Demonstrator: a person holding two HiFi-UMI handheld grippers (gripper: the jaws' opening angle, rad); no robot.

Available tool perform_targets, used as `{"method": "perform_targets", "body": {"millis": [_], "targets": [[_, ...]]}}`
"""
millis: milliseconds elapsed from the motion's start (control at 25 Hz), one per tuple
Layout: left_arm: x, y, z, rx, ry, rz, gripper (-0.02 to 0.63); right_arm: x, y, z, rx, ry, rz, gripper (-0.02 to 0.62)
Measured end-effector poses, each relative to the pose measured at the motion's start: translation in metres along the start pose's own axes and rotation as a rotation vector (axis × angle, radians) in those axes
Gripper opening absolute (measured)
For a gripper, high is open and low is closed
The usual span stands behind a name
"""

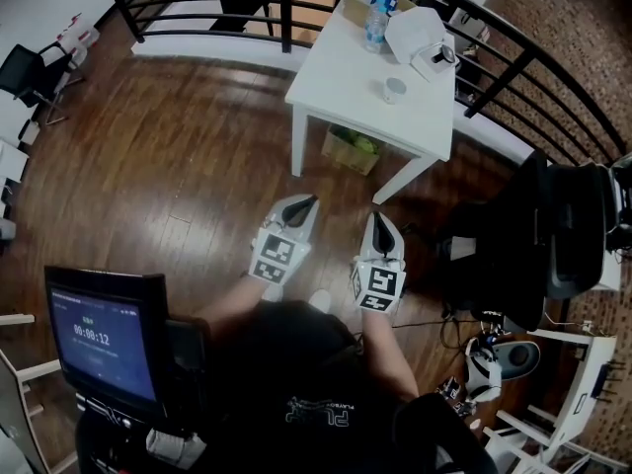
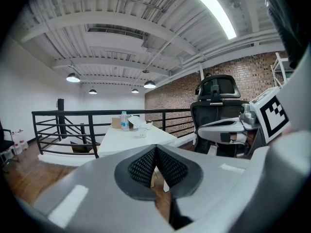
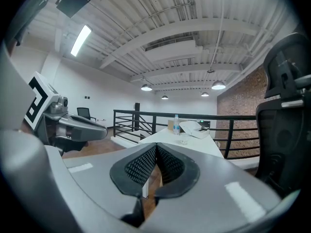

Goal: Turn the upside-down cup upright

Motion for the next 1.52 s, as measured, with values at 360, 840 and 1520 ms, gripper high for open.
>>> {"method": "perform_targets", "body": {"millis": [360, 840, 1520], "targets": [[-0.001, -0.004, 0.001, 0.017, -0.005, 0.011, -0.002, -0.007, 0.002, 0.001, 0.000, 0.027, 0.033, 0.014], [0.005, -0.013, -0.008, 0.031, 0.020, -0.006, -0.002, 0.000, -0.015, 0.001, -0.013, -0.005, -0.027, 0.012], [0.010, -0.011, -0.005, 0.055, 0.061, -0.034, -0.002, 0.013, -0.012, 0.006, -0.033, -0.077, -0.099, 0.011]]}}
Point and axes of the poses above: the fingertips, and each gripper's own axes: y forward along the fingers, z to its left, x out of its top, the point moved 10 cm from there along -y, backward along the fingers, and after that the axes turned 13 degrees about -x, right-handed, at the moved point
